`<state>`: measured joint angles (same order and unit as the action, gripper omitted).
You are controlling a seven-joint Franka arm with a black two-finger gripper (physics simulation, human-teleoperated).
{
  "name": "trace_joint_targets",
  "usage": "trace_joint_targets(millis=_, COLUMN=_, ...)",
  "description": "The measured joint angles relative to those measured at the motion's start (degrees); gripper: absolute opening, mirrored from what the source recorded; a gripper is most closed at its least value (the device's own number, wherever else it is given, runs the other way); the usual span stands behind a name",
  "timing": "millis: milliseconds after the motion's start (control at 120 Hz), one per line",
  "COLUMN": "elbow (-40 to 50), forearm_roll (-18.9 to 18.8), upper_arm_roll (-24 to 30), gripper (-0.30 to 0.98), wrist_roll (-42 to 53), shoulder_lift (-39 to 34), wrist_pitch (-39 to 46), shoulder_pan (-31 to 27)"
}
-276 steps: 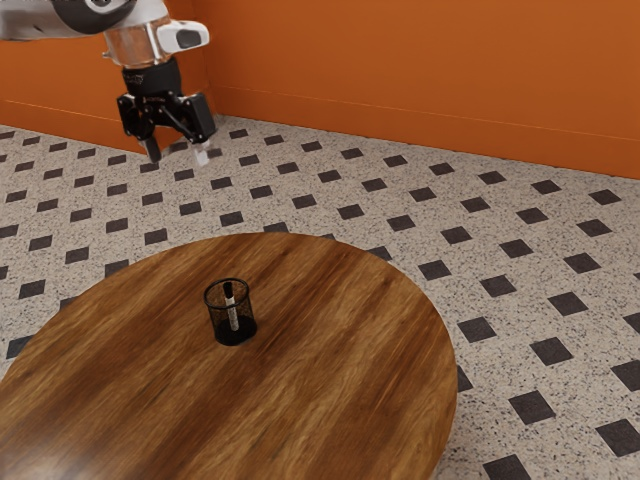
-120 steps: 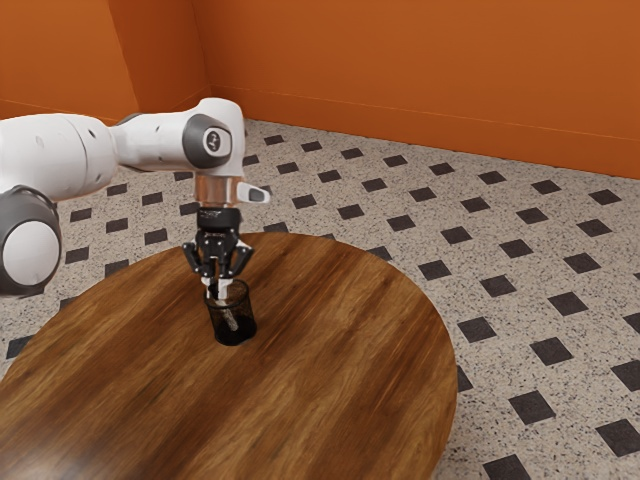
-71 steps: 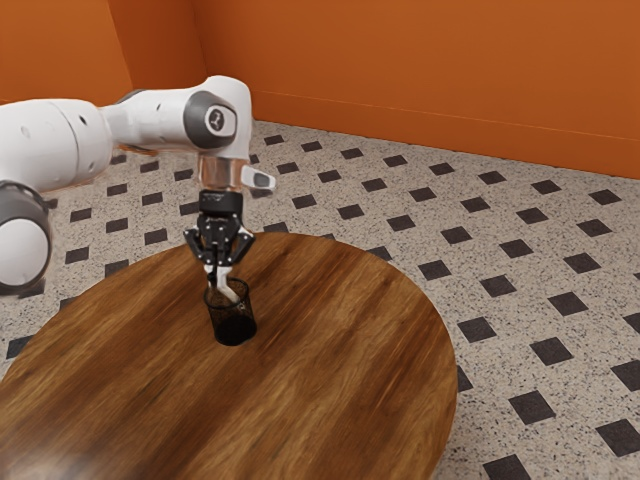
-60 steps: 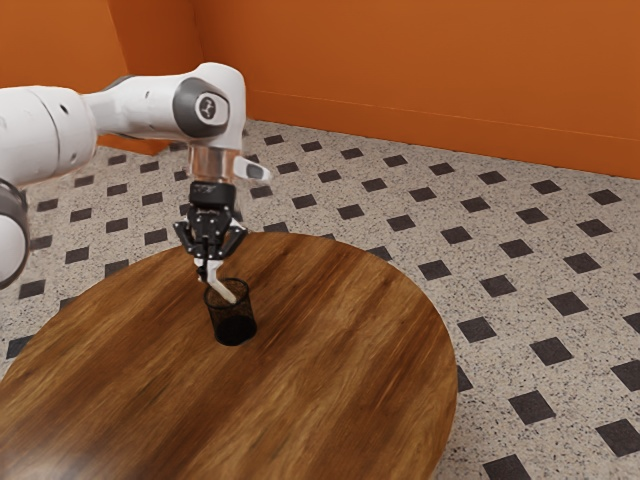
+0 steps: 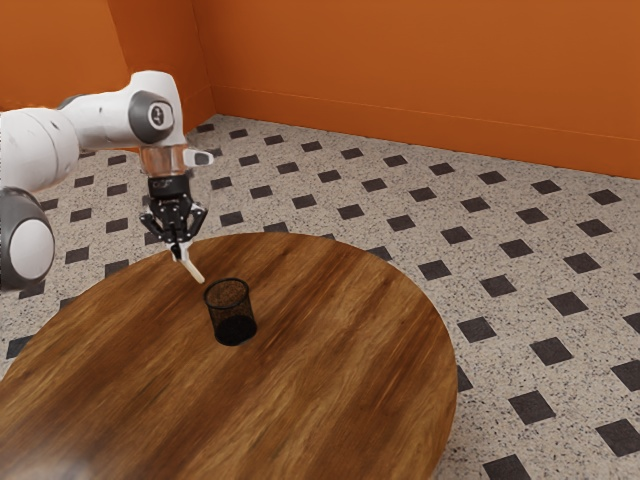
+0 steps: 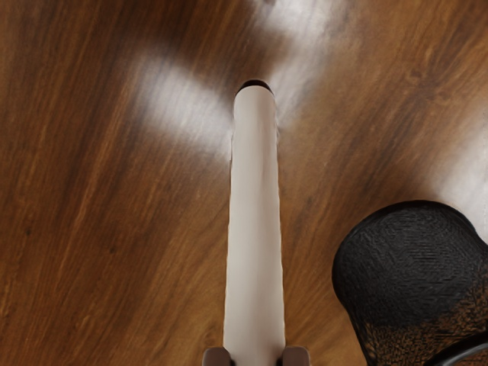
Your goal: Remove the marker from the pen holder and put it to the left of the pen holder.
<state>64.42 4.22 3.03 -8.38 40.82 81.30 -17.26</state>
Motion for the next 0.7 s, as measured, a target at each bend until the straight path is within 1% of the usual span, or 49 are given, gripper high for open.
trace_joint_targets(millis=133, elbow=0.5, forearm_roll=1.5, upper_arm_roll=0.5, gripper=-0.1, wrist_roll=3.3, shoulder_lift=3.5, wrist_pitch=6.0, shoulder_pan=-2.7)
trace_joint_targets(millis=192, elbow=1.4, forearm_roll=1.5, upper_arm_roll=2.0, gripper=-0.1, wrist_roll=5.1, shoulder_lift=4.4, wrist_pitch=8.2, shoulder_pan=-4.4)
trace_joint_targets(millis=267, elbow=2.7, forearm_roll=1.2, upper_arm_roll=2.7, gripper=-0.09, wrist_roll=7.9, shoulder_lift=4.9, wrist_pitch=10.5, shoulder_pan=-5.6)
trace_joint_targets(millis=408, elbow=3.3, forearm_roll=1.2, upper_arm_roll=2.8, gripper=0.08, wrist_roll=12.3, shoulder_lift=4.9, wrist_pitch=12.2, shoulder_pan=-6.0)
trace_joint_targets(millis=500, elbow=3.4, forearm_roll=1.1, upper_arm_roll=2.9, gripper=0.15, wrist_roll=14.6, shoulder_lift=4.9, wrist_pitch=12.4, shoulder_pan=-6.0)
trace_joint_targets(millis=542, elbow=3.4, forearm_roll=1.0, upper_arm_roll=2.8, gripper=0.14, wrist_roll=15.5, shoulder_lift=4.8, wrist_pitch=12.2, shoulder_pan=-6.0)
trace_joint_targets(millis=700, elbow=6.1, forearm_roll=1.0, upper_arm_roll=2.2, gripper=0.01, wrist_roll=18.3, shoulder_lift=4.7, wrist_pitch=9.9, shoulder_pan=-6.0)
